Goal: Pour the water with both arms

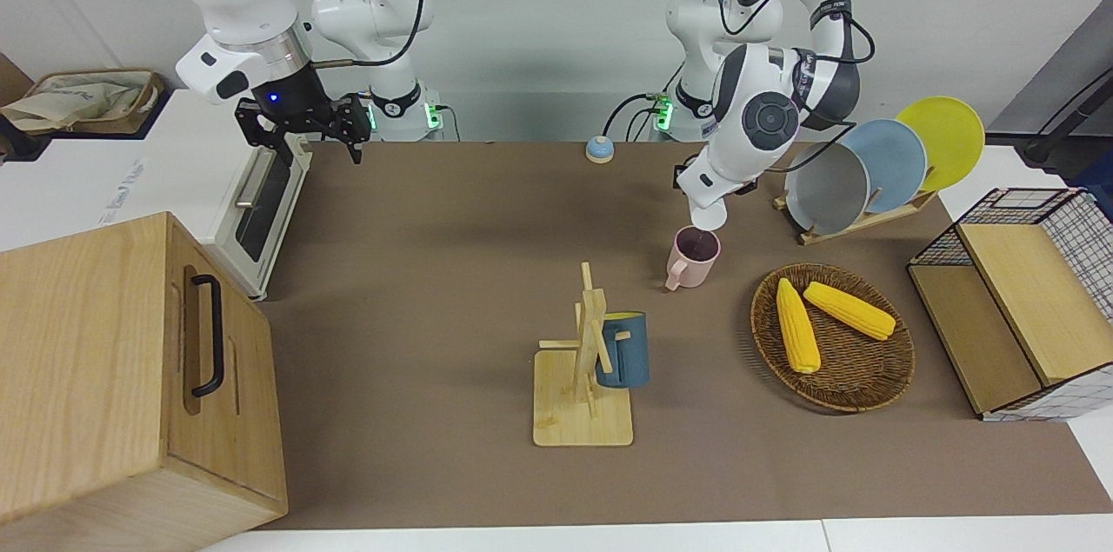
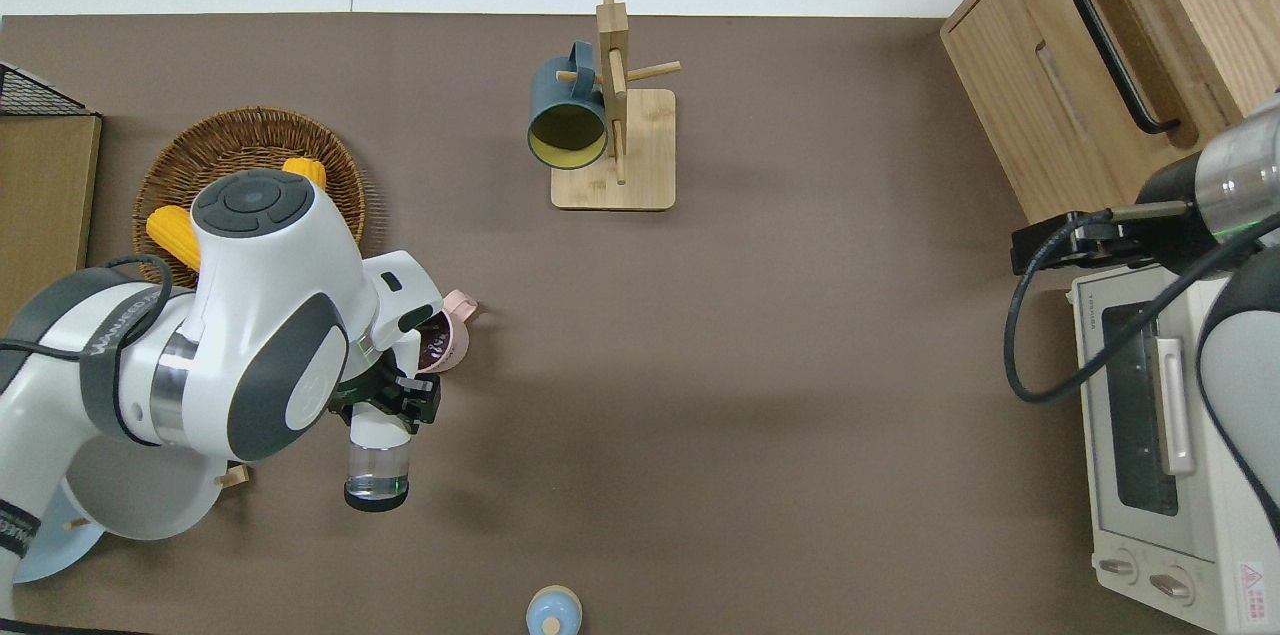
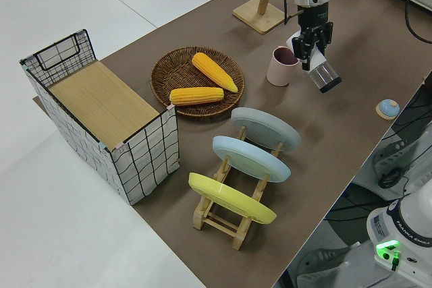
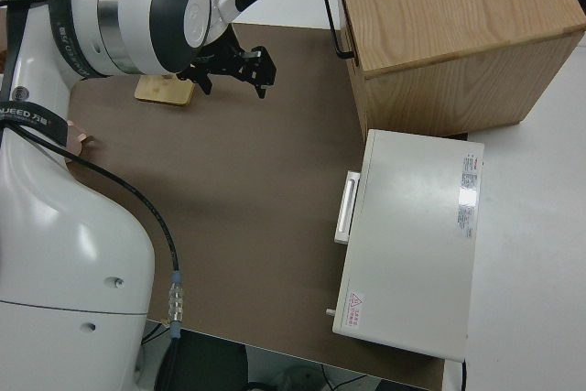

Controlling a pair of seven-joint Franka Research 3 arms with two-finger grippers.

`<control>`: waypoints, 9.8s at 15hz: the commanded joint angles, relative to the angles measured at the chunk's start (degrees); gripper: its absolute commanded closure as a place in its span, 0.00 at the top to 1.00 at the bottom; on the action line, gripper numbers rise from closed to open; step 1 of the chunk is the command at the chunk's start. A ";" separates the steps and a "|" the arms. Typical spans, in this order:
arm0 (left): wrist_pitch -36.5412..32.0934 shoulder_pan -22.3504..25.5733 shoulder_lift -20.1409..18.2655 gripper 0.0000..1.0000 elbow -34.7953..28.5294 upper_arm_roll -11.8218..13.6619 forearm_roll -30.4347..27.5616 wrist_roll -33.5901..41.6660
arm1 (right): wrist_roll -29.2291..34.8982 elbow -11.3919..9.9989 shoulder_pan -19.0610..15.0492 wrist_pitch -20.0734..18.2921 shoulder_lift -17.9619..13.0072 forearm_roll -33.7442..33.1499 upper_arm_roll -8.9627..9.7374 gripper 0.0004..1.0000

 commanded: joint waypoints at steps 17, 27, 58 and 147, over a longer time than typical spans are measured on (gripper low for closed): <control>28.66 -1.20 -21.34 0.00 -24.72 -0.43 0.65 -1.28 | -1.14 -0.36 -0.30 0.15 -0.70 0.69 0.07 0.99; 37.98 1.07 -30.83 0.00 -35.54 -0.26 1.17 -6.38 | -1.14 -0.36 -0.30 0.15 -0.70 0.69 0.07 0.99; 56.09 27.01 -1.75 0.00 13.68 3.08 -2.06 9.14 | -1.14 -0.36 -0.30 0.15 -0.70 0.69 -0.02 0.99; 1.62 43.80 9.08 0.99 33.19 3.44 -6.12 32.22 | -1.14 -0.36 -0.30 0.15 -0.70 0.69 0.07 0.99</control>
